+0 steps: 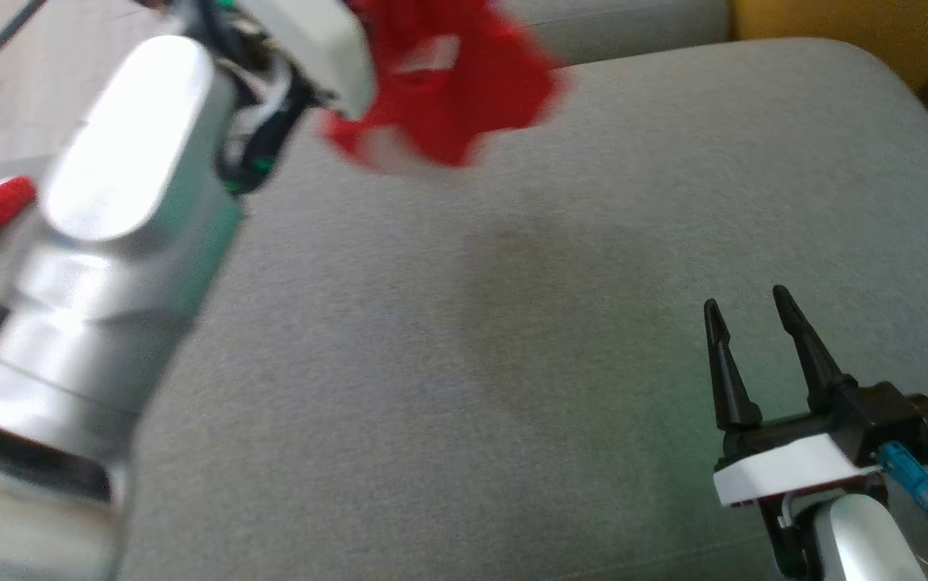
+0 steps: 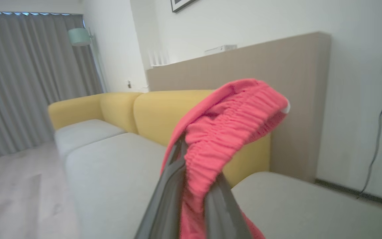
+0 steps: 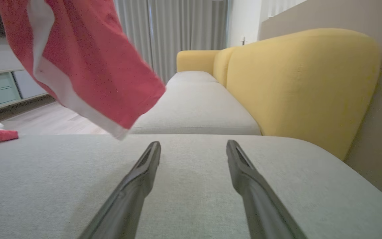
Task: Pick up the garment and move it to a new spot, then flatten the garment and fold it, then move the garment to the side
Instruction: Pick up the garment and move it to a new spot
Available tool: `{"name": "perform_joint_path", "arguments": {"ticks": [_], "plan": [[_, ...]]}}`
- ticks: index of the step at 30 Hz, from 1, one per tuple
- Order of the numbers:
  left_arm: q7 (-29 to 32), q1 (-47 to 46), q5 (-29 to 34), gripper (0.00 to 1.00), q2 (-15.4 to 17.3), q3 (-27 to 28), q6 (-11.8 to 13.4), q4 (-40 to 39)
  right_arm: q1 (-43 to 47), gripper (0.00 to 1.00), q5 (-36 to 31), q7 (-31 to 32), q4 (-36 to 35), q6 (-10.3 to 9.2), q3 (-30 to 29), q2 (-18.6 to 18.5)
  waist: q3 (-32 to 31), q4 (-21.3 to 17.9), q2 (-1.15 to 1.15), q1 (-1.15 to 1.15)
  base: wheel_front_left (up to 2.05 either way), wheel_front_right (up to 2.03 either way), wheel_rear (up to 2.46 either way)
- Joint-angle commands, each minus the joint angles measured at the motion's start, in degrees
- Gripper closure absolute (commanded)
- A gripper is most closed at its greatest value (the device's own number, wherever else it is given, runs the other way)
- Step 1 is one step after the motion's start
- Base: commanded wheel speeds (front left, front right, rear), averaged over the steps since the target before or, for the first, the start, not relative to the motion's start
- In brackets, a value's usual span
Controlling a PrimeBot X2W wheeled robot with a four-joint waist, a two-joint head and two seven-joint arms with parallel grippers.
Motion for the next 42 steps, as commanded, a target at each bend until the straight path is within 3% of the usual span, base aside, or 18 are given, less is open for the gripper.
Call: {"name": "perform_joint_path", "arguments": {"ticks": [1, 6, 13, 19, 23, 24, 25, 27, 35, 42], "plan": [[0.39, -0.35, -2.81, 1.0, -0.19, 3.99, 1.52, -2.39, -1.79, 0.0, 0.58, -0.8, -1.4, 0.44, 1.54, -0.31, 1.08, -2.27, 0.0, 0.01, 0.0, 0.0, 0.0], [-2.4, 6.84, -8.02, 1.0, -4.65, 7.68, 6.97, -1.67, -2.86, 0.0, 1.3, -1.62, 0.03, 0.44, 1.27, -0.31, 4.56, -3.65, 0.0, 0.01, 0.0, 0.0, 0.0], [-10.2, 20.87, -10.3, 1.0, -4.41, 11.13, 12.53, 10.32, -5.07, 0.0, 1.85, -2.74, 1.42, 0.44, 1.05, -0.31, 10.06, -4.58, 0.0, 0.01, 0.0, 0.0, 0.0], [-15.6, 25.29, -11.18, 1.0, -3.8, 13.17, 13.66, 18.19, -6.04, 0.0, 1.42, -3.24, 1.83, 0.44, 0.1, -0.31, 12.28, -3.91, 0.0, 0.01, 0.0, 0.0, 0.0], [-18.36, 25.0, -11.24, 1.0, -4.46, 13.25, 12.2, 21.28, -6.11, 0.0, 0.73, -3.43, 2.07, 0.44, -0.5, -0.31, 12.25, -2.55, 0.0, 0.01, 0.0, 0.0, 0.0], [-18.8, 24.76, -11.0, 0.92, -4.61, 12.94, 11.7, 21.92, -6.15, 0.0, 0.59, -3.45, 2.17, 0.44, -0.45, -0.31, 12.06, -2.22, 0.0, 0.01, 0.0, 0.0, 0.0], [-19.24, 24.53, -10.73, 0.71, -4.79, 12.6, 11.23, 22.51, -6.17, 0.0, 0.48, -3.48, 2.28, 0.44, -0.35, -0.31, 11.81, -1.91, 0.0, 0.01, 0.0, 0.0, 0.0], [-20.07, 24.12, -10.06, 0.0, -5.23, 11.8, 10.43, 23.49, -6.13, 0.0, 0.37, -3.51, 2.48, 0.44, -0.09, -0.31, 11.15, -1.23, 0.0, 0.01, 0.0, 0.0, 0.0], [-22.71, 23.79, -6.85, 0.0, -6.76, 8.16, 7.75, 25.36, -4.43, 0.0, -0.22, -3.47, 3.61, 0.44, -0.35, -0.31, 5.83, 2.24, 0.0, 0.01, 0.0, 0.0, 0.0], [-24.1, 28.06, -4.15, 0.0, -6.46, 5.88, 7.2, 23.24, -1.34, 0.0, -0.74, -2.97, 4.21, 0.44, -1.64, -0.31, -1.01, 5.48, 0.0, 0.01, 0.0, 0.0, 0.0]]}}
